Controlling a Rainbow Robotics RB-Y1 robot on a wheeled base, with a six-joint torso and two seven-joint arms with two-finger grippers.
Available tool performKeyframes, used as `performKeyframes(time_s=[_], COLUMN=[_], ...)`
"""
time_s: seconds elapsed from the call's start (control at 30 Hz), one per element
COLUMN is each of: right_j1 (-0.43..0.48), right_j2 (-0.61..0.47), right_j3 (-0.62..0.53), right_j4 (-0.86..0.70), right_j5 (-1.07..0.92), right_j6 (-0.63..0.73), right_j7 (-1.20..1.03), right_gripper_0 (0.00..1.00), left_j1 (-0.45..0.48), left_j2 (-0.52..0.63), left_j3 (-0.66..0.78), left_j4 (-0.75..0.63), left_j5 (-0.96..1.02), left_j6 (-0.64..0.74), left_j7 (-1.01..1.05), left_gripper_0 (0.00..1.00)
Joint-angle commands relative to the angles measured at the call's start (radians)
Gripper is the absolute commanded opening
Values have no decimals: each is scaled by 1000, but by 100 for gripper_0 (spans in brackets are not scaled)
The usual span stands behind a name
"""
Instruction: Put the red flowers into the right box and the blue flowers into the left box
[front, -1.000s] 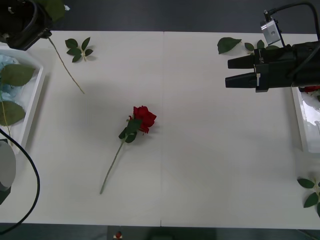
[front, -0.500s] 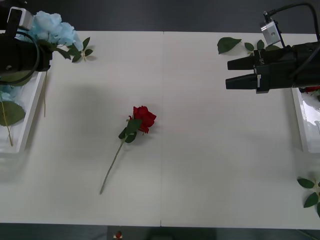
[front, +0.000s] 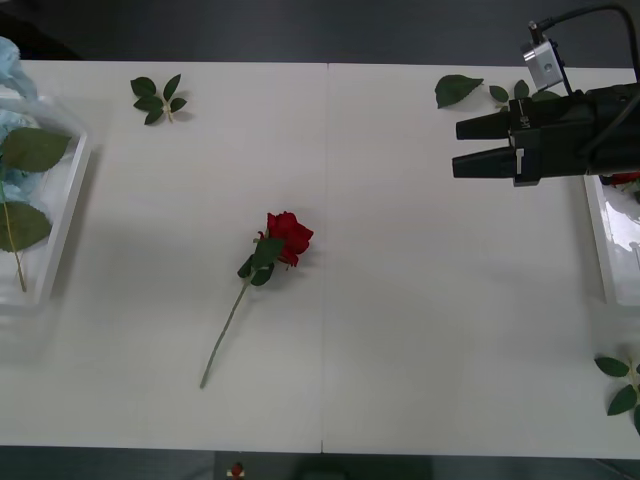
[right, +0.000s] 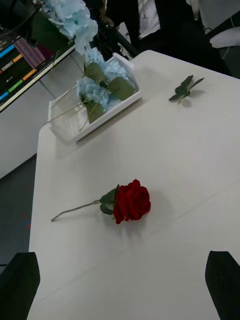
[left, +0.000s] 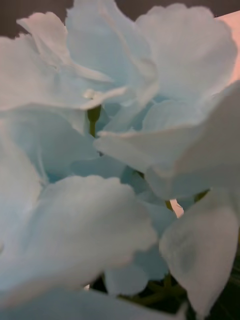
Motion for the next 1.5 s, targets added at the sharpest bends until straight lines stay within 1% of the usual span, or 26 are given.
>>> performKeyframes(time_s=[0.03, 0.1, 0.17, 0.23, 0.3, 0.43, 0.63, 0.83, 1.0, 1.13, 1.2, 1.27, 1.33, 1.5], right_j1=[-16, -16, -16, -16, -16, -16, -17, -17, -17, -16, -14, -14, -16, -16], right_j2=[-40, -40, -40, -38, -40, -38, -35, -35, -35, -35, -38, -45, -48, -45], right_j3=[-10, -10, -10, -10, -10, -10, 12, 24, 25, 24, 24, 24, 24, 27], right_j4=[-3, -3, -3, -3, -4, -3, 14, -7, -16, -22, -22, -21, -19, -19], right_j5=[-14, -14, -14, -14, -16, -14, -39, -36, 0, 1, 1, 6, 6, 6], right_j6=[6, 8, 13, 17, 20, 25, 46, 48, 52, 74, 82, 91, 97, 114], right_j7=[-12, -12, -12, -12, -12, -12, -12, -12, -12, -12, -12, -12, -12, -12], right_gripper_0=[97, 96, 96, 97, 96, 97, 96, 97, 97, 96, 96, 96, 97, 96], left_j1=[55, 103, 175, 233, 284, 371, 382, 382, 382, 382, 382, 382, 382, 380], left_j2=[135, 173, 207, 221, 224, 224, 222, 221, 221, 196, 186, 184, 184, 184], left_j3=[24, 33, 44, 50, 62, 44, -57, -149, -192, -194, -194, -194, -194, -174], left_j4=[-38, -38, -35, -24, 0, 99, 244, 310, 326, 327, 326, 326, 326, 326], left_j5=[-9, -18, -27, -30, -32, -33, -18, 5, 11, 21, 25, 34, 45, 113], left_j6=[-22, -56, -111, -153, -199, -337, -492, -588, -615, -615, -615, -613, -604, -546], left_j7=[118, 134, 135, 138, 135, 118, 100, 105, 120, 128, 131, 134, 135, 138], left_gripper_0=[0, 0, 0, 0, 0, 0, 0, 0, 0, 1, 9, 24, 33, 47])
